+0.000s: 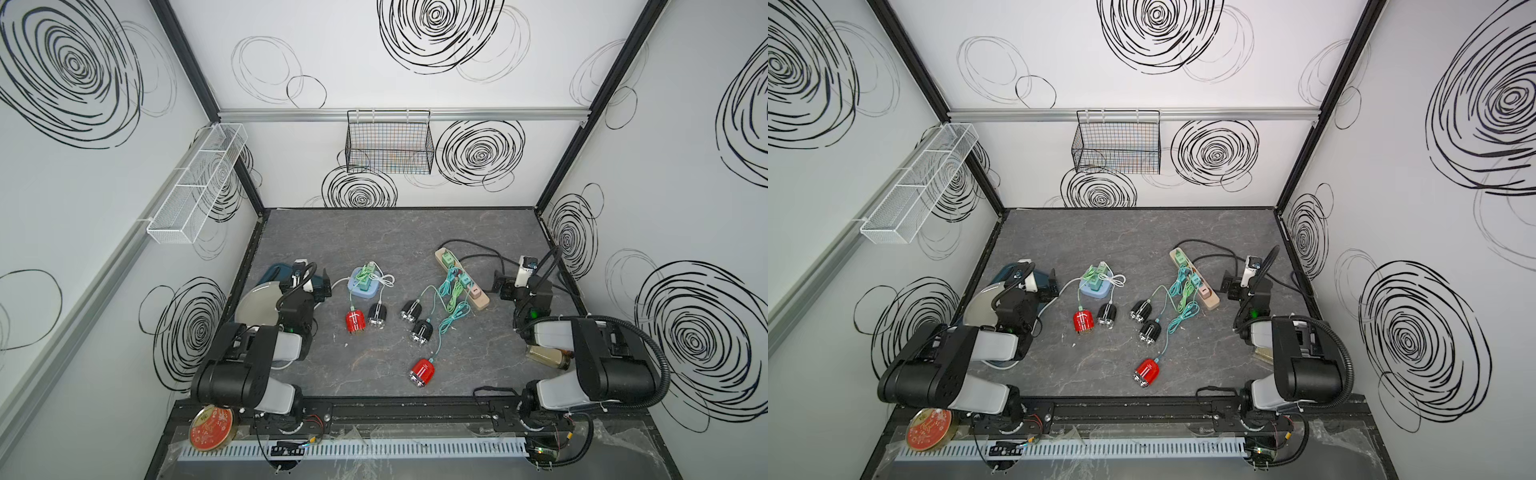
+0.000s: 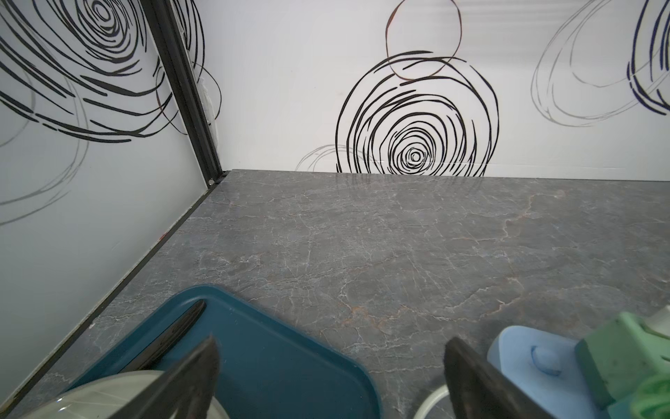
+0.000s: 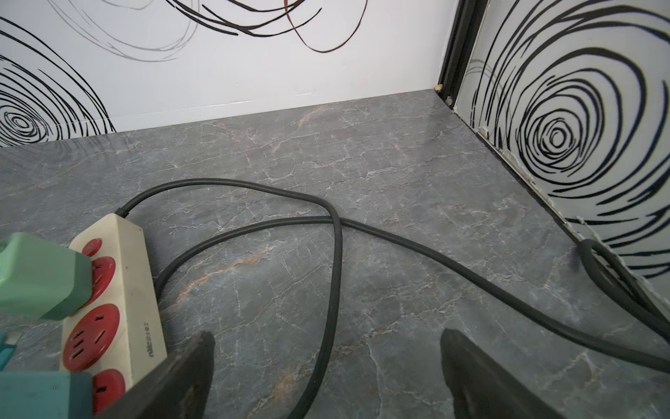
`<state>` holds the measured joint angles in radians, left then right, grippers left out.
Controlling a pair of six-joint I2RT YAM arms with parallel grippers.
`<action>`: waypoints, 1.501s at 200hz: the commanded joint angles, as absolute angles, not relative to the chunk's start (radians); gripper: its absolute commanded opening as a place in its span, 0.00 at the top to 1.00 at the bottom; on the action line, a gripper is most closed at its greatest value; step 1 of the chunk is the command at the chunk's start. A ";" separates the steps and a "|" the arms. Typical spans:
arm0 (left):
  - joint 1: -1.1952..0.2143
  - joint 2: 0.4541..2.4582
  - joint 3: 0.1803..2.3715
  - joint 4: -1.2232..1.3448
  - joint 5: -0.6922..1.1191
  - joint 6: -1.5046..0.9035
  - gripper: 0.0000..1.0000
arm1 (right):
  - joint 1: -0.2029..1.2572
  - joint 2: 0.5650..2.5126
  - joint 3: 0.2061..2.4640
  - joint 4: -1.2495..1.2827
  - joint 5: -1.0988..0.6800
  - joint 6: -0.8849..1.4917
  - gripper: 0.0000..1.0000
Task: Unplug the electric shaver
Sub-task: Pick up the electric shaver from the center of the board.
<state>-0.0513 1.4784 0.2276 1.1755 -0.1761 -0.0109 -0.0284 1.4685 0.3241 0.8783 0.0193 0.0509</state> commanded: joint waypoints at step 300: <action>-0.145 1.358 0.238 1.116 -0.374 0.033 0.01 | -0.024 1.369 0.349 0.790 0.060 0.064 0.00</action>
